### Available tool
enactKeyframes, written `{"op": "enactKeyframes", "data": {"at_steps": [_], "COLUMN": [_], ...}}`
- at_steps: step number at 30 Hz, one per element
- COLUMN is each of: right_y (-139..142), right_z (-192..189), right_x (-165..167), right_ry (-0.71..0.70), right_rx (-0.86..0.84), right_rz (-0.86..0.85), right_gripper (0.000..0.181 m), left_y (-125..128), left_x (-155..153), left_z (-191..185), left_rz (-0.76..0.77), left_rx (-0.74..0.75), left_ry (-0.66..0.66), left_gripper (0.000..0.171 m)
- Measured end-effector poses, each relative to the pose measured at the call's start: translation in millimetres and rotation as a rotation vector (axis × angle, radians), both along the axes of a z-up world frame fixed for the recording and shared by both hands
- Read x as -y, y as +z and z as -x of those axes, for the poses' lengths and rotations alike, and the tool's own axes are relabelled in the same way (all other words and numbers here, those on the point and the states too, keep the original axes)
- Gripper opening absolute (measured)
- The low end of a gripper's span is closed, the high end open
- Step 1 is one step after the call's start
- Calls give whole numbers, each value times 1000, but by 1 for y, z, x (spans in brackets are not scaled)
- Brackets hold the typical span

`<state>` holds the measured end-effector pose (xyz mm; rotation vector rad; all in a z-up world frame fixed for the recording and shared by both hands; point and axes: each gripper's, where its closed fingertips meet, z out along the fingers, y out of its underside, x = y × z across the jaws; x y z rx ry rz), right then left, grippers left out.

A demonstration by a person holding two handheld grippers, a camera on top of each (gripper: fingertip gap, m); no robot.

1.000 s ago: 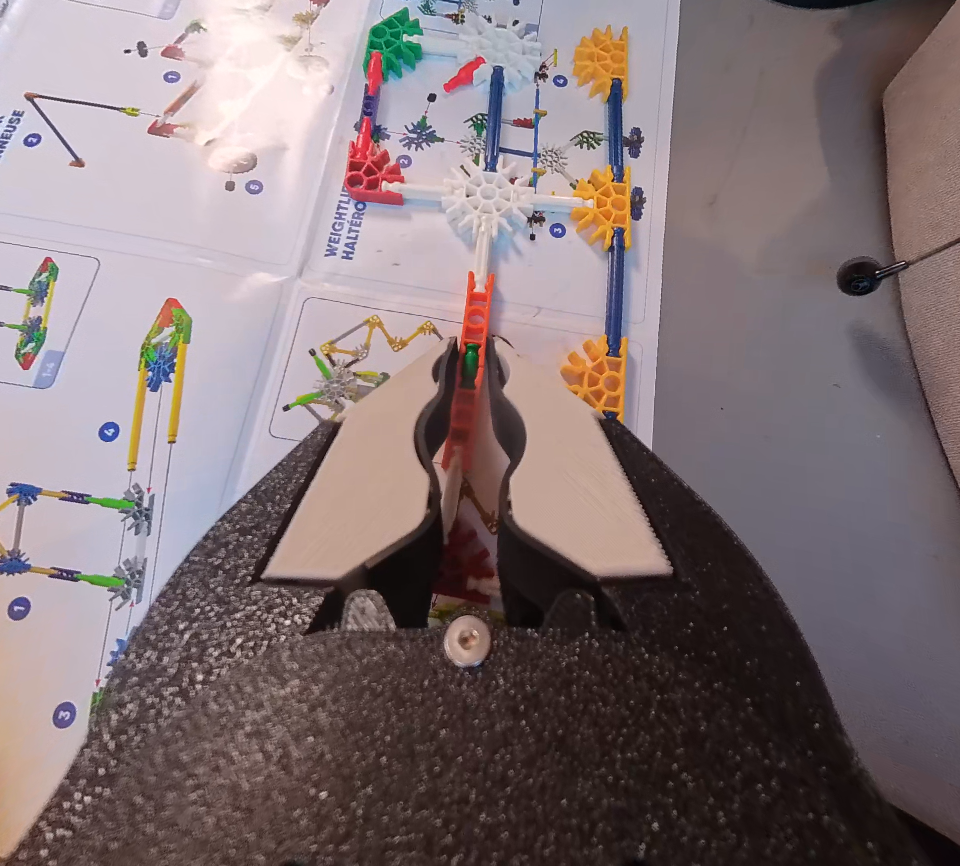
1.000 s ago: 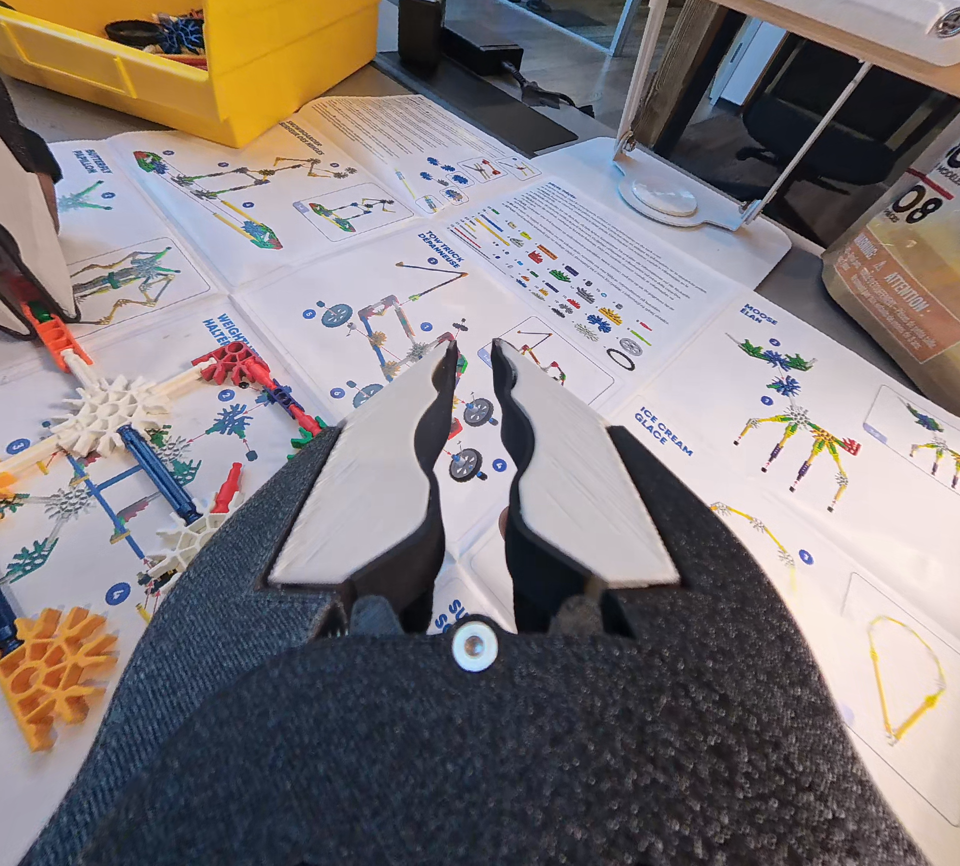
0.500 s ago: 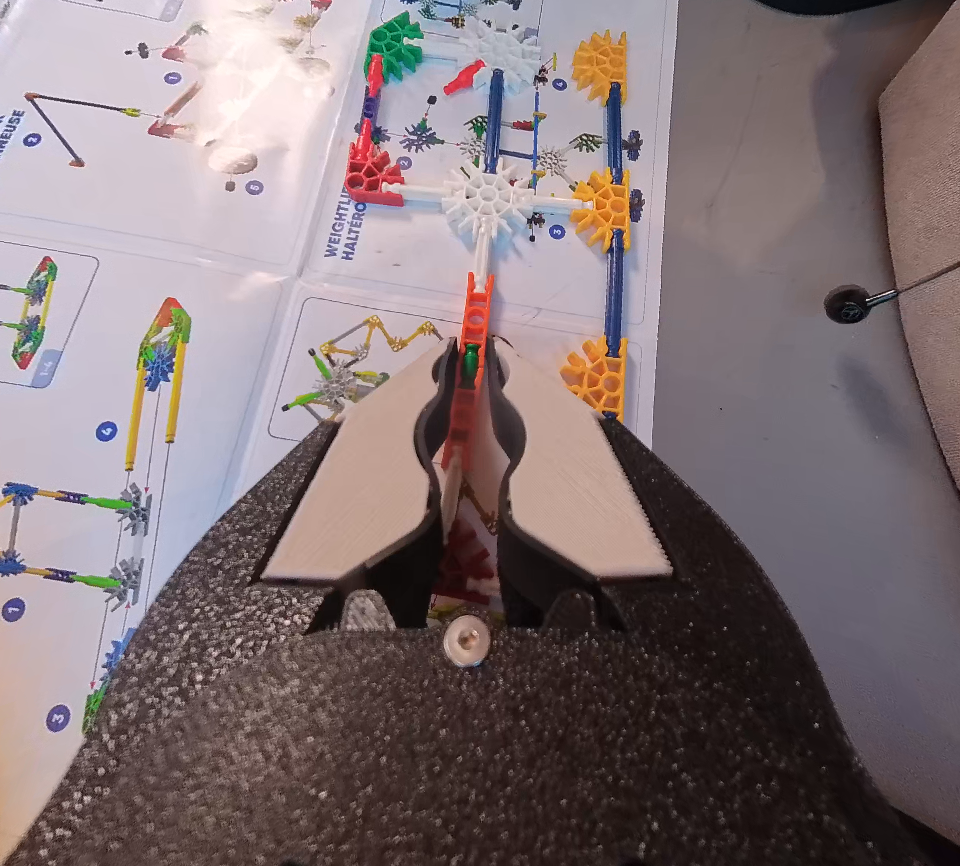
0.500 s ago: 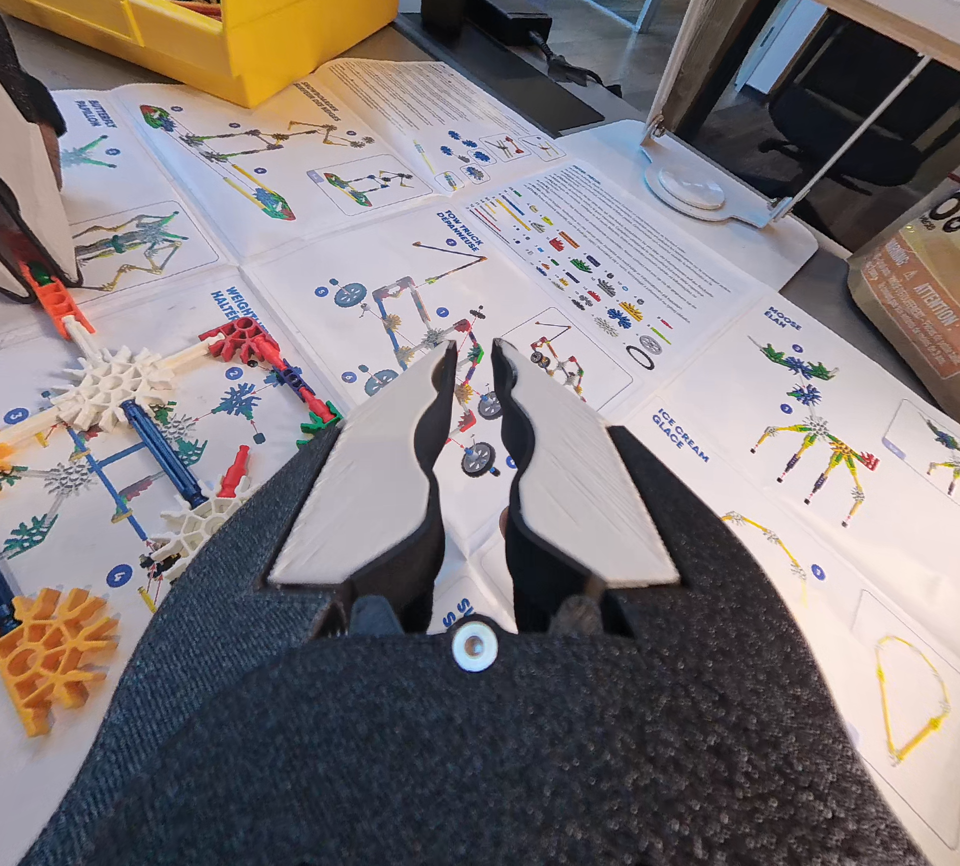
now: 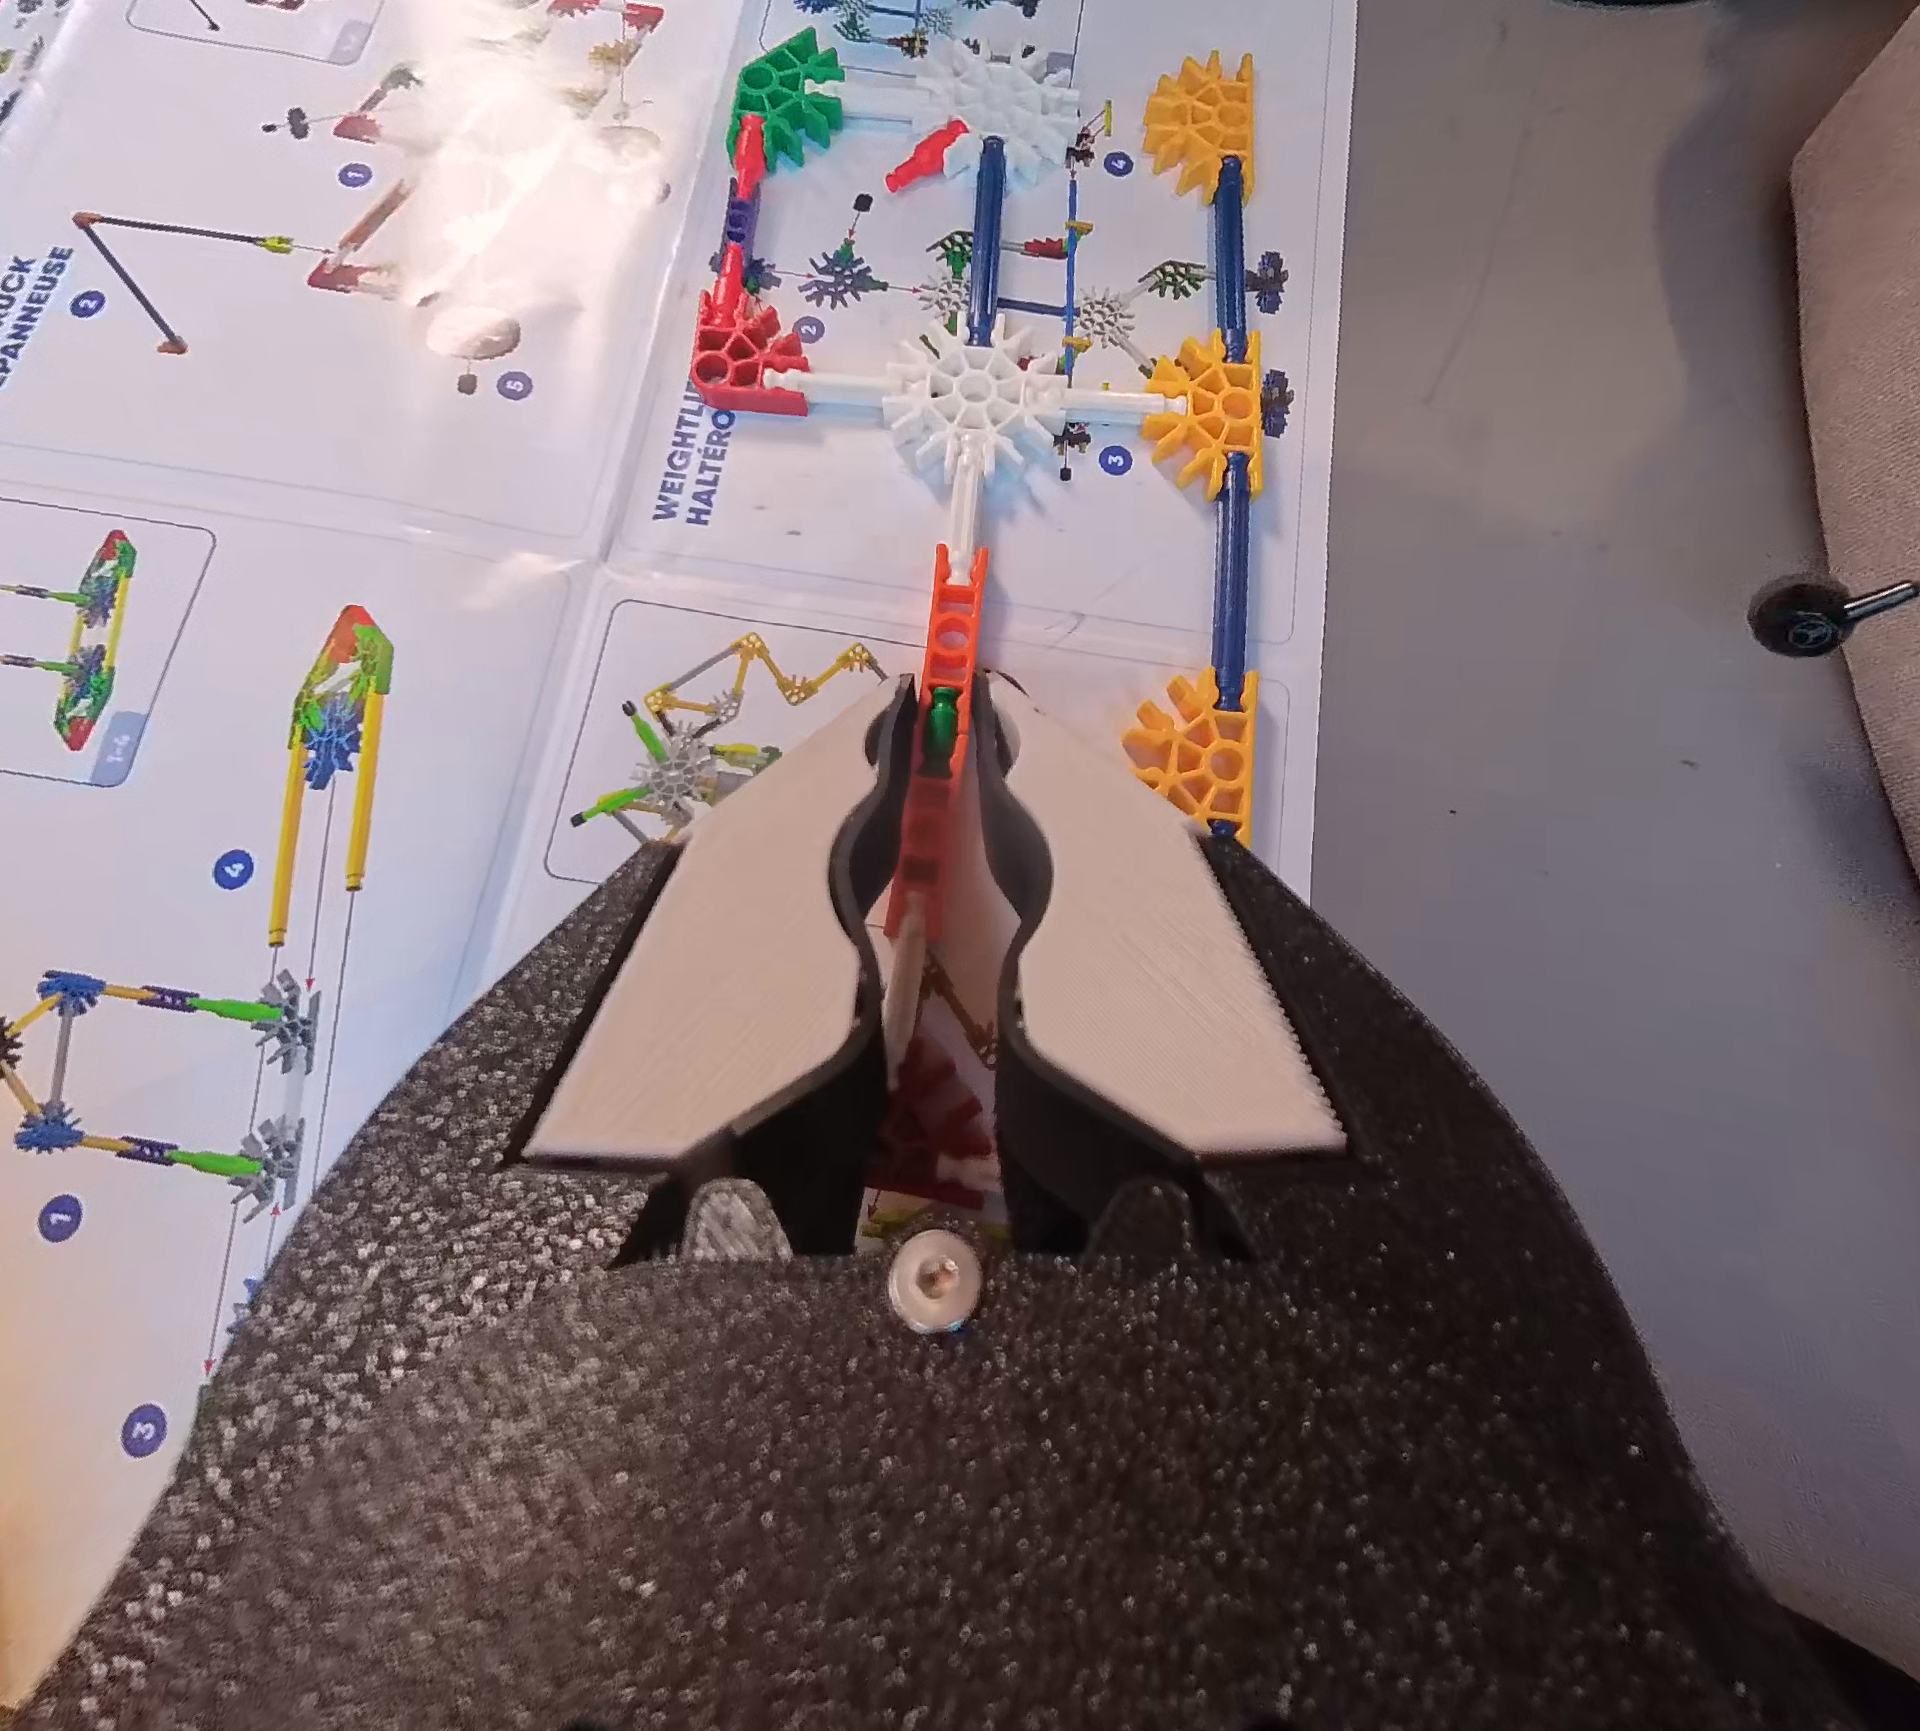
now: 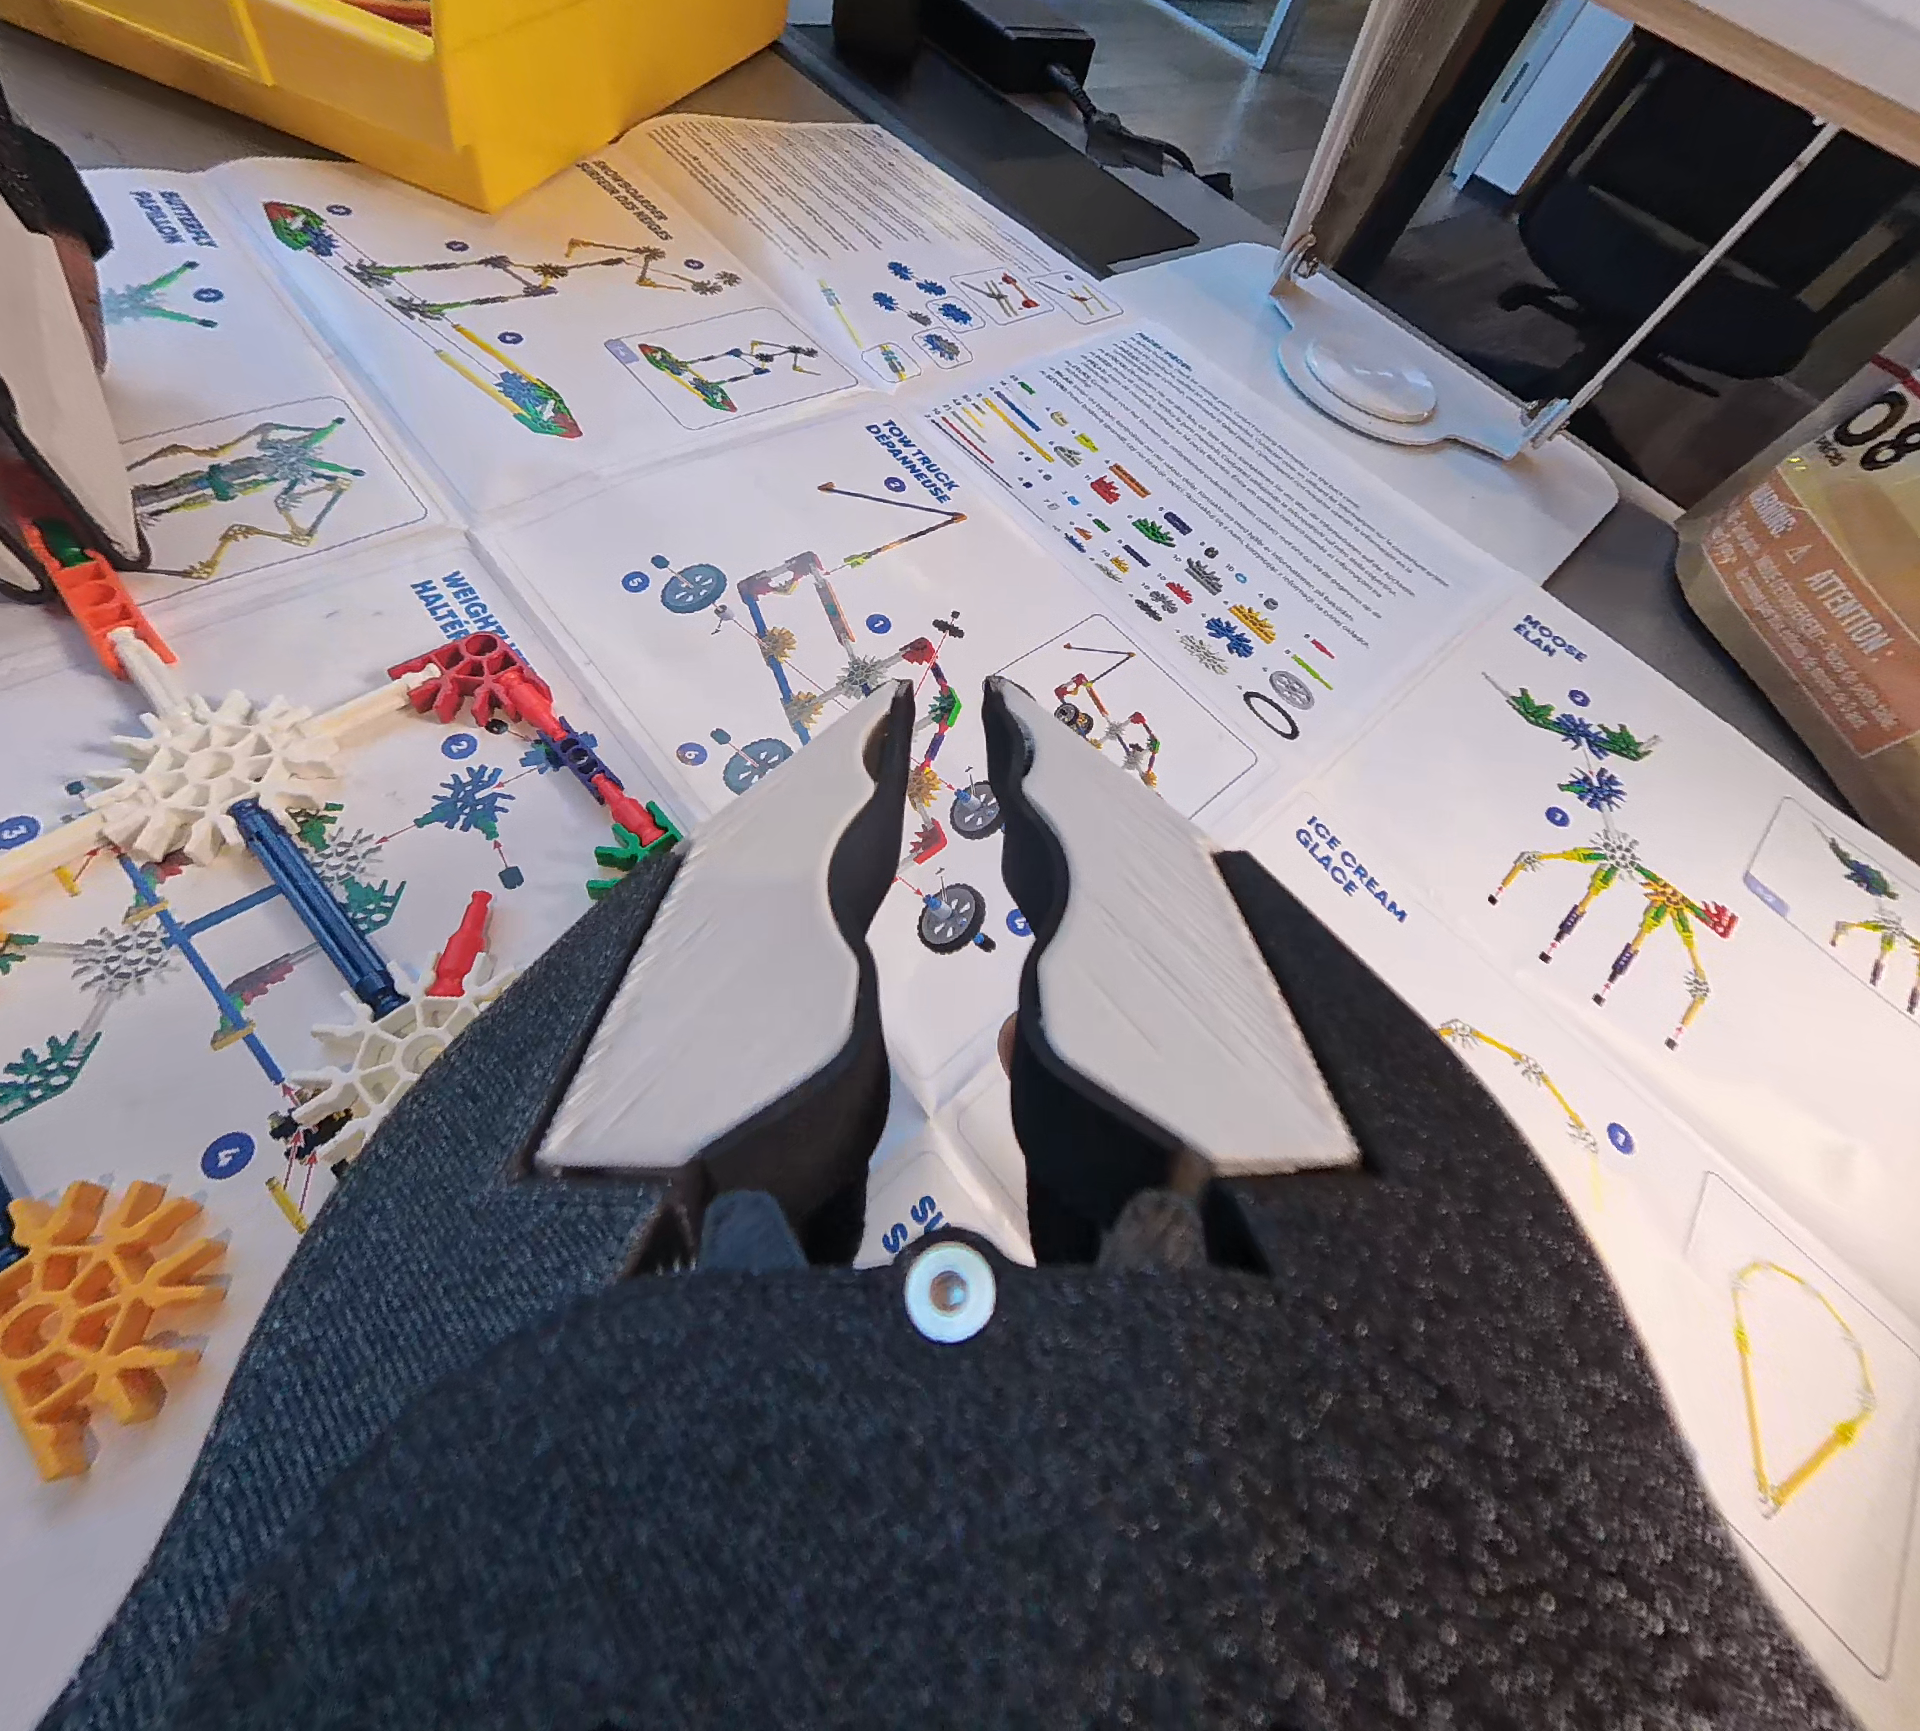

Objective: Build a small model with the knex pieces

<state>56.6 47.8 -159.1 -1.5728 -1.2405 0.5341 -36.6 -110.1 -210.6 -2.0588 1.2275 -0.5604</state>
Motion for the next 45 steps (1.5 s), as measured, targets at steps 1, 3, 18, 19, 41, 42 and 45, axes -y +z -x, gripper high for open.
{"op": "enactKeyframes", "data": {"at_steps": [1,3,18,19,41,42,45], "right_y": [-1,-2,-13,-14,-17,-18,-21], "right_z": [0,1,5,5,29,33,45], "right_x": [0,0,0,1,-3,-4,-10], "right_ry": [-1,-2,-9,-7,35,46,69], "right_rx": [4,17,110,118,171,184,224], "right_rz": [-2,-4,-66,-74,-89,-86,-70], "right_gripper": [13,13,9,9,9,9,9], "left_y": [0,0,13,15,21,20,17], "left_x": [0,-1,-13,-15,-40,-40,-38], "left_z": [0,0,10,11,27,27,25], "left_rz": [-1,-9,-84,-93,-147,-149,-157], "left_rx": [-1,-4,31,37,43,35,7], "left_ry": [0,0,62,73,238,235,221], "left_gripper": [8,8,9,9,12,12,13]}}
